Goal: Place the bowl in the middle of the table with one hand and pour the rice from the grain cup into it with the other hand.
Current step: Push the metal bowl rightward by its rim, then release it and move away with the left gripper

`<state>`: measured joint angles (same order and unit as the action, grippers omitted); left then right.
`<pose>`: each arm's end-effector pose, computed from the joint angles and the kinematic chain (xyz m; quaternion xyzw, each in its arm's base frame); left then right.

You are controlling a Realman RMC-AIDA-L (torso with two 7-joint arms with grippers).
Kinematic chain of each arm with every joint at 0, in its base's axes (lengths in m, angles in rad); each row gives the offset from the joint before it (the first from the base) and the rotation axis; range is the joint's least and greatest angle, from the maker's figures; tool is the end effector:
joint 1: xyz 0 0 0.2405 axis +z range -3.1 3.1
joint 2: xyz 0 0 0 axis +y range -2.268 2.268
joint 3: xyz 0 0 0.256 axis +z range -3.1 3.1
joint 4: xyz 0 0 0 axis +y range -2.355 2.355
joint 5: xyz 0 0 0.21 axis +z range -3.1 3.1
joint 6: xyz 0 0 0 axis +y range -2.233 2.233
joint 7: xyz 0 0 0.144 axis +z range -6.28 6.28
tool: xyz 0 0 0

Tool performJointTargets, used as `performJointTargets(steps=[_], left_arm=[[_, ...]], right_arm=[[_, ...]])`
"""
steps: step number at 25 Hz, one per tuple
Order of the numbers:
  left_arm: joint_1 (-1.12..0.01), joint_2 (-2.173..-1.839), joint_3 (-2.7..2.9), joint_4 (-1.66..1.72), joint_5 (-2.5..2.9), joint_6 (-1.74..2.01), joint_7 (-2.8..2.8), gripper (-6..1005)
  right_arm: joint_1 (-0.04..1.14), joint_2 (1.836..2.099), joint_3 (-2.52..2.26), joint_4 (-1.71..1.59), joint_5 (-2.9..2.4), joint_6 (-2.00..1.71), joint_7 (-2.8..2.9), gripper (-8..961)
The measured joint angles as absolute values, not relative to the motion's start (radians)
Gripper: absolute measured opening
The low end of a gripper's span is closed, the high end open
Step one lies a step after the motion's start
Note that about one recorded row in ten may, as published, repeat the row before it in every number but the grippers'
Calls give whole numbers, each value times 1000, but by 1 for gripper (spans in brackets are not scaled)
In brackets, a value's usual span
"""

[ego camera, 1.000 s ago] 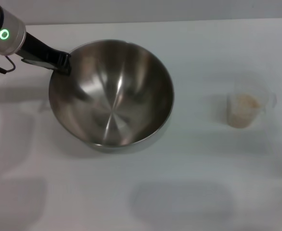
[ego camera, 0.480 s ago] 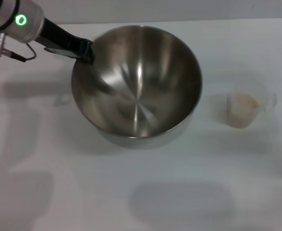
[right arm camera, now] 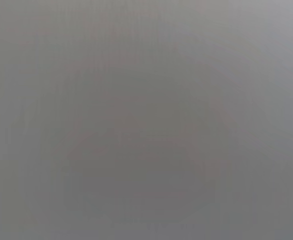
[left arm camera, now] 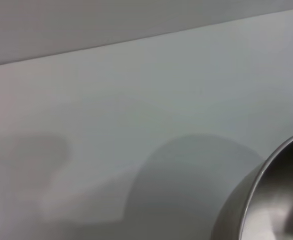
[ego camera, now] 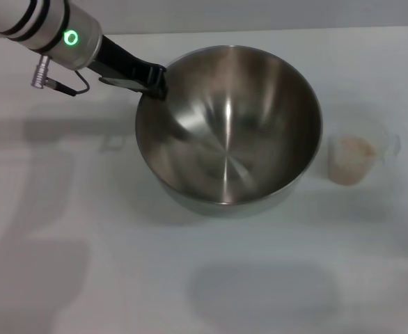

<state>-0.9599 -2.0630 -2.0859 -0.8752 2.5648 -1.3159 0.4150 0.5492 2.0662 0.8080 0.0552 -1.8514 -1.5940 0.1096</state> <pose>-0.1398 0.4382 -0.0061 -0.8590 -0.4697 0.0346 0.2008 0.3023 0.3405 0.0786 -0.5088 0.1006 0.4174 0.7461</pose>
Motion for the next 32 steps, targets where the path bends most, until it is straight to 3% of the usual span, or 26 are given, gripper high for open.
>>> performJointTargets(steps=[32], left_arm=[[-968, -2067, -1981, -805, 2554, -1202, 405, 69]], right_arm=[[540, 2069, 805, 55, -1851, -1608, 110, 631]])
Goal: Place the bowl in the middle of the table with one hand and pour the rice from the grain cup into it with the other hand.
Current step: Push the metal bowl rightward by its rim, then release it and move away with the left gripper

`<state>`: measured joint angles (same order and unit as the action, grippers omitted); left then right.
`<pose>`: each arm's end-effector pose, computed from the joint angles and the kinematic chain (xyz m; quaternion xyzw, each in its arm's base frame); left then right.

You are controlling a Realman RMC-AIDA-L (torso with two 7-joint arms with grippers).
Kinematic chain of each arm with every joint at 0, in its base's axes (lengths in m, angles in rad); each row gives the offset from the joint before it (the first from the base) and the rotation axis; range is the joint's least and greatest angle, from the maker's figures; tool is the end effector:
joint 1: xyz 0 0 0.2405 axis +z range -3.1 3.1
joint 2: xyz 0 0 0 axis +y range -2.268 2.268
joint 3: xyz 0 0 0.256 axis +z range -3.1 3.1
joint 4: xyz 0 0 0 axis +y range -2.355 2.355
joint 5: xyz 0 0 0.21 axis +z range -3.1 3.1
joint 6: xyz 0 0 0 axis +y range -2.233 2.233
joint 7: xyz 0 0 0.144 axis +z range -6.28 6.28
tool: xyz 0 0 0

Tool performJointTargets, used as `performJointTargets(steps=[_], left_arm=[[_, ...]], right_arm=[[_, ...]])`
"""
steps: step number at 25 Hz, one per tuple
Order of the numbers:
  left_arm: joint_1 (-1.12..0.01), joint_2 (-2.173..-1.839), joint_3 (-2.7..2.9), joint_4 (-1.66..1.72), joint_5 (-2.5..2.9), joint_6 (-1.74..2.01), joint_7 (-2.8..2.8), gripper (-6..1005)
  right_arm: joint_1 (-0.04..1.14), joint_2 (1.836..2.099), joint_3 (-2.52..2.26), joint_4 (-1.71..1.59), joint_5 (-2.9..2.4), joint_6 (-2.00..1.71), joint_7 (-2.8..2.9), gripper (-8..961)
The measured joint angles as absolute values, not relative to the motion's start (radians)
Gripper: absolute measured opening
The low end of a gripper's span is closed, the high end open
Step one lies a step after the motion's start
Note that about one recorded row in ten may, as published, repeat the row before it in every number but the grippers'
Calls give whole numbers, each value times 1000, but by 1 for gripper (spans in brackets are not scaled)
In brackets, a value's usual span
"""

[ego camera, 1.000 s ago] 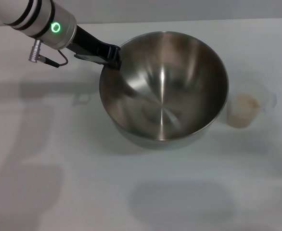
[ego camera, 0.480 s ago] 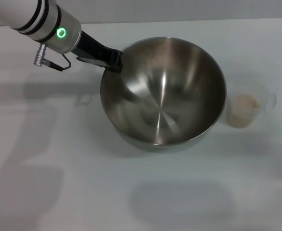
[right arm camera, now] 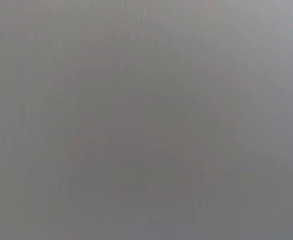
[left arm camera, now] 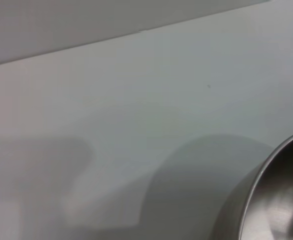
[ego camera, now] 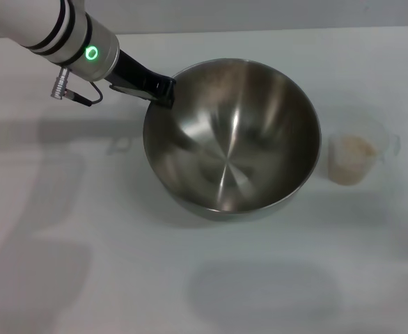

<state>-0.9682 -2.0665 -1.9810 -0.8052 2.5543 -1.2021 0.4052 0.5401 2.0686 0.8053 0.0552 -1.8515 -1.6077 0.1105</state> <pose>-0.1433 0.4408 -0.0269 -0.8637 -0.4514 0.0519 0.2179 0.3034 0.3366 0.0782 -0.5072 0.0984 0.4184 0.7470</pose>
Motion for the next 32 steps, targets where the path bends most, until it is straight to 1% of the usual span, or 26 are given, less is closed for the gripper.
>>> performJointTargets(steps=[23, 27, 32], left_arm=[[-968, -2061, -1990, -793, 2552, -1157, 412, 82], [-964, -2061, -1992, -798, 2550, -1150, 414, 193], [-942, -2060, -2018, -865, 2548, -1146, 420, 192]], right_arm=[[540, 2071, 805, 55, -1851, -1611, 111, 632], [540, 2071, 805, 55, -1851, -1617, 110, 632], [540, 2071, 805, 55, -1851, -1620, 110, 631]])
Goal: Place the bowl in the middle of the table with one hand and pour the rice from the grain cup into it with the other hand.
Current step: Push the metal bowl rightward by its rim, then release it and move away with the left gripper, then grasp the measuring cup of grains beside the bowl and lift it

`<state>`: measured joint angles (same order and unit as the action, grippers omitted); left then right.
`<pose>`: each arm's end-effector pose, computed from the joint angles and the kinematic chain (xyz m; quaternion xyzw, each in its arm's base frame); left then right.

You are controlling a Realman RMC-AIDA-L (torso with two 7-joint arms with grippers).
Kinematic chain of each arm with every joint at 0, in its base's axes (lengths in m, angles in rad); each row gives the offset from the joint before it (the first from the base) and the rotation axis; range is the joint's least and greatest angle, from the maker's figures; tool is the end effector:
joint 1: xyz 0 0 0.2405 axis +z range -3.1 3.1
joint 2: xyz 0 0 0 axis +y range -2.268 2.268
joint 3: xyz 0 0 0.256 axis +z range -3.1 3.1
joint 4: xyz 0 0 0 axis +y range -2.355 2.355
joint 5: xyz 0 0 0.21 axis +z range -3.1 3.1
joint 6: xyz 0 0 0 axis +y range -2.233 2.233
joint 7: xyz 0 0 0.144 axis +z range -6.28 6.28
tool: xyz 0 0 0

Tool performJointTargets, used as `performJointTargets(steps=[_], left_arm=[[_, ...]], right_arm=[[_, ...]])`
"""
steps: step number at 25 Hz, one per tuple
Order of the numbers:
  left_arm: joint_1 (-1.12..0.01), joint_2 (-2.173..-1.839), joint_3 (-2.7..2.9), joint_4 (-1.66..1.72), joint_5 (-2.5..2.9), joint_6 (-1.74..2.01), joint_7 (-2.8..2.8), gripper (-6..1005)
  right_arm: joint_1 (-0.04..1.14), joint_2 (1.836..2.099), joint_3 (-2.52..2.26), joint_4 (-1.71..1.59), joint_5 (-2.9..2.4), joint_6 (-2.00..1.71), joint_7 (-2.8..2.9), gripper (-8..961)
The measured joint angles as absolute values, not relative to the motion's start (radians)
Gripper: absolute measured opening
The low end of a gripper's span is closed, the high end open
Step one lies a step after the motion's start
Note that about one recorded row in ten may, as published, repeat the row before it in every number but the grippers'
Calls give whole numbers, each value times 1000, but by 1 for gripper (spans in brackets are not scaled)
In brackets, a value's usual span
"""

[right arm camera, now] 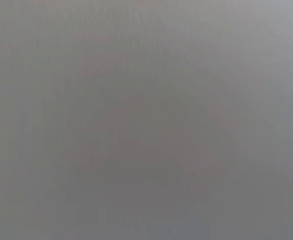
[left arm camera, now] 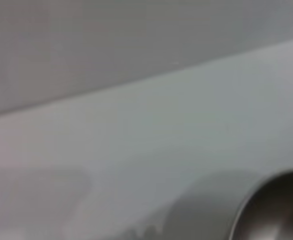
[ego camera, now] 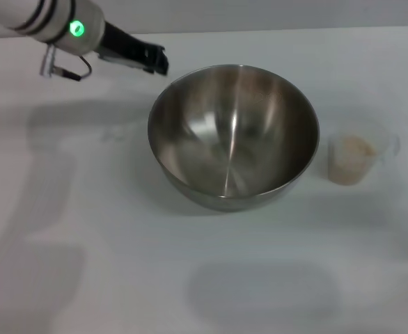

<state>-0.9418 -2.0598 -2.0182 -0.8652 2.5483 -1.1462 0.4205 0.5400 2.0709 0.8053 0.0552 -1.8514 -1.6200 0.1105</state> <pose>-0.1408 0.4535 -0.0077 -0.8597 -0.4418 0.0077 0.2563 0.3019 0.3354 0.0781 -0.5051 0.0946 0.4220 0.7469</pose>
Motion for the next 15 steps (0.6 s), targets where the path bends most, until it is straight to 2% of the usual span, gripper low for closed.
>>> performJointTargets(steps=[3, 8, 10, 11, 12, 15], left_arm=[[-902, -2062, -2044, -962, 2540, -1140, 432, 192], [-767, -2067, -2044, -1144, 2417, -1008, 492, 191], [-688, -2068, -2025, -1193, 2320, -876, 553, 190], [-611, -2068, -1985, -1213, 2199, -703, 638, 190], [-611, -2068, -1985, -1213, 2199, -703, 638, 190], [-483, -2068, -1882, -1227, 1966, -353, 814, 190]], right_arm=[[540, 2071, 805, 55, -1851, -1620, 110, 631], [540, 2071, 805, 56, -1852, -1620, 110, 631], [540, 2071, 805, 55, -1851, -1620, 110, 631], [540, 2071, 806, 55, -1852, -1620, 110, 631], [540, 2071, 806, 55, -1852, -1620, 110, 631], [540, 2071, 809, 55, -1852, -1620, 110, 631]])
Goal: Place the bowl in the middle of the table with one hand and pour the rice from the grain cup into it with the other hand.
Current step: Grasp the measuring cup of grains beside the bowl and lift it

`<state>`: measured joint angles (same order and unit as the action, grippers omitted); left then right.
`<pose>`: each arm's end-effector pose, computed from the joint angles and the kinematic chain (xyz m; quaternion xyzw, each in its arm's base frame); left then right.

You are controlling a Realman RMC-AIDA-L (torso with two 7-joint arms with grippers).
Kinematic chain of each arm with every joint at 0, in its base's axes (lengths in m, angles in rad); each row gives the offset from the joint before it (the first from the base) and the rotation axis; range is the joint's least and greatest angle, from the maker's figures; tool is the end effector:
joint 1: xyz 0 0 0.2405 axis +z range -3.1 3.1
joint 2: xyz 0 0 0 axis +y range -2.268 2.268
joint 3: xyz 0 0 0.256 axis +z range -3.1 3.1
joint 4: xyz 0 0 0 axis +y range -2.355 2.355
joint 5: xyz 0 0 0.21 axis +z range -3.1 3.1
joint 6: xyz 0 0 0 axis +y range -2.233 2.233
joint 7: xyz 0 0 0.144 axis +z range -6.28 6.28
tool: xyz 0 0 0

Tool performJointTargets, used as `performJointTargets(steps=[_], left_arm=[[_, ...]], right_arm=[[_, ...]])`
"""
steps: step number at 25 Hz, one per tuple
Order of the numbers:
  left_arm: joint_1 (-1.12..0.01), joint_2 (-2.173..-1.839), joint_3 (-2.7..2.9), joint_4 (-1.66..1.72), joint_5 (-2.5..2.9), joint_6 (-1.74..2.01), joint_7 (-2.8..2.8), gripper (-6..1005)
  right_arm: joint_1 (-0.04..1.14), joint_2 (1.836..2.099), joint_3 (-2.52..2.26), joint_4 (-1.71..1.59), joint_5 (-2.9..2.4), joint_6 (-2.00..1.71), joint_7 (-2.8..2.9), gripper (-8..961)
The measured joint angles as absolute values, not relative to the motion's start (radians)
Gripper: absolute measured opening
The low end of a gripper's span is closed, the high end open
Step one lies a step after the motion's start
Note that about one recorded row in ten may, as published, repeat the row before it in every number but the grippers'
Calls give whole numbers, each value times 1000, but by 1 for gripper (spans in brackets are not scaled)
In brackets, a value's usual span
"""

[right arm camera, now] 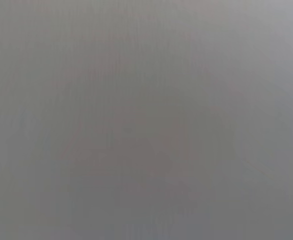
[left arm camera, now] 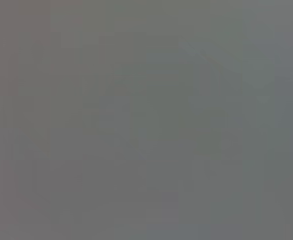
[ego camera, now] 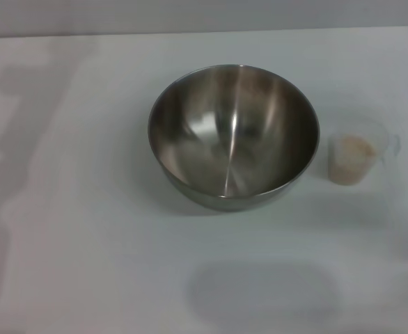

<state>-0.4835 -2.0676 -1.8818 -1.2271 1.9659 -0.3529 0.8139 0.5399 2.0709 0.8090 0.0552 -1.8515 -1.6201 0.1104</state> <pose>-0.1790 0.4523 0.1017 -0.7218 -0.3238 -0.3027 0.5315 0.3022 0.3353 0.0785 -0.5037 0.0950 0.4218 0.7479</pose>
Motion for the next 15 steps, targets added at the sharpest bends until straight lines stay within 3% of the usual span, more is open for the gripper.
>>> performJointTargets(steps=[1, 8, 15], left_arm=[[-433, -2067, -1807, -1232, 1862, -129, 888, 190], [-345, -2066, -1550, -1240, 1935, 447, 882, 188], [-354, -2067, -1311, -910, 2406, 1124, 557, 191]], right_arm=[[540, 2071, 809, 55, -1851, -1620, 110, 632], [538, 2071, 812, 55, -1848, -1620, 108, 632], [529, 2071, 813, 55, -1846, -1621, 109, 632]])
